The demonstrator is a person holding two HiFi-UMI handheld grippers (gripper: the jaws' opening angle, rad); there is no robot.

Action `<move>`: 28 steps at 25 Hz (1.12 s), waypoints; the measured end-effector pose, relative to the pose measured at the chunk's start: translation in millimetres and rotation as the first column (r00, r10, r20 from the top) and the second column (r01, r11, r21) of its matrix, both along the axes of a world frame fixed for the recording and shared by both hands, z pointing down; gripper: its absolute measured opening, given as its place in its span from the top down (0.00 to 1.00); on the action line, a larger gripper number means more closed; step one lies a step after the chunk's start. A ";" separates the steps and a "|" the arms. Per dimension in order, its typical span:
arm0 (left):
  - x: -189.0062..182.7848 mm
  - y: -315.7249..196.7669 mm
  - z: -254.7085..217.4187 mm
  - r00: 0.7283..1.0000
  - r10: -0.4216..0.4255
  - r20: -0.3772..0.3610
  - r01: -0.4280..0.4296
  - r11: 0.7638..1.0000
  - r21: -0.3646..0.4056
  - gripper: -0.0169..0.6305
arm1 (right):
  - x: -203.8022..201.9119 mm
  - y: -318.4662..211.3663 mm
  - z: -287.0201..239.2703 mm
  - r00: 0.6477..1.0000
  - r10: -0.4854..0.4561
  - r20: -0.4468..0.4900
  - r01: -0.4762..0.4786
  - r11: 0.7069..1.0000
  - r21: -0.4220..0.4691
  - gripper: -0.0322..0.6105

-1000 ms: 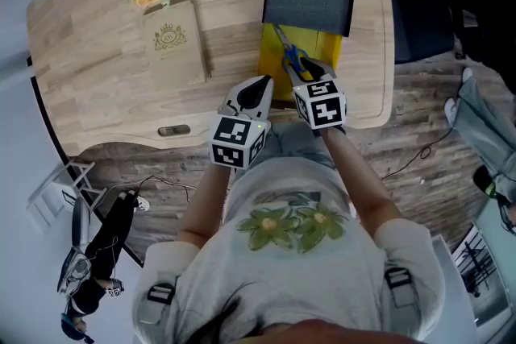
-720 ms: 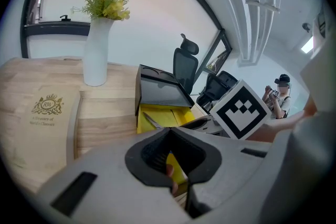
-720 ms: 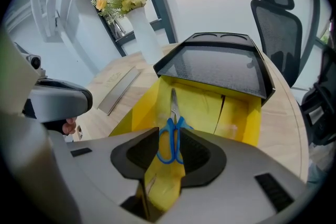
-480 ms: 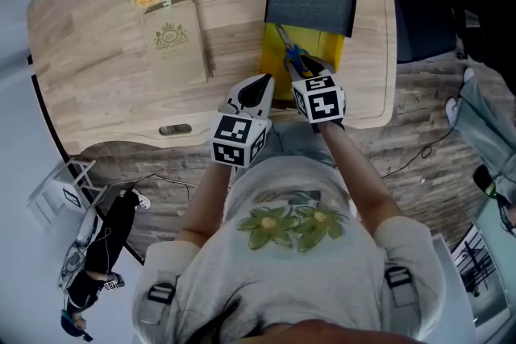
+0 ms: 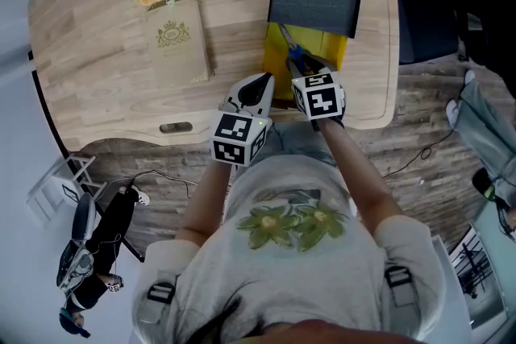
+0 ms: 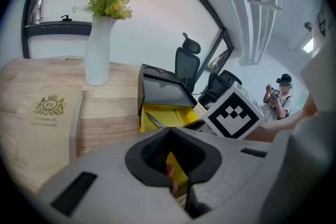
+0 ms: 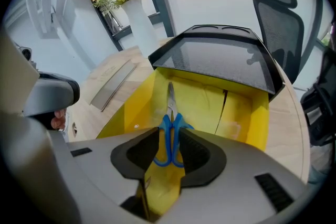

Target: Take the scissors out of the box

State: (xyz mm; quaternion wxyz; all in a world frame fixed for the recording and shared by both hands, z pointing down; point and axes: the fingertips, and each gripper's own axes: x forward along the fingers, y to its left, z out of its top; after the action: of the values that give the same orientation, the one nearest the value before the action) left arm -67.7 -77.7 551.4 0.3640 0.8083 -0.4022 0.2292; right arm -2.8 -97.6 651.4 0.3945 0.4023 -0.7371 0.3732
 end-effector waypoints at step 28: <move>5.3 -3.2 -16.9 0.999 0.039 0.037 -0.040 0.999 0.030 0.97 | 1.4 1.9 6.1 0.992 -0.060 -0.111 0.063 0.998 0.019 0.81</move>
State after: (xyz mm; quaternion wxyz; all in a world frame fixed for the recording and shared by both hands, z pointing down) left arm -62.4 -80.9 534.5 0.3393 0.8173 -0.3962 0.2449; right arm -1.4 -95.7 657.5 0.4415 0.4036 -0.7303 0.3299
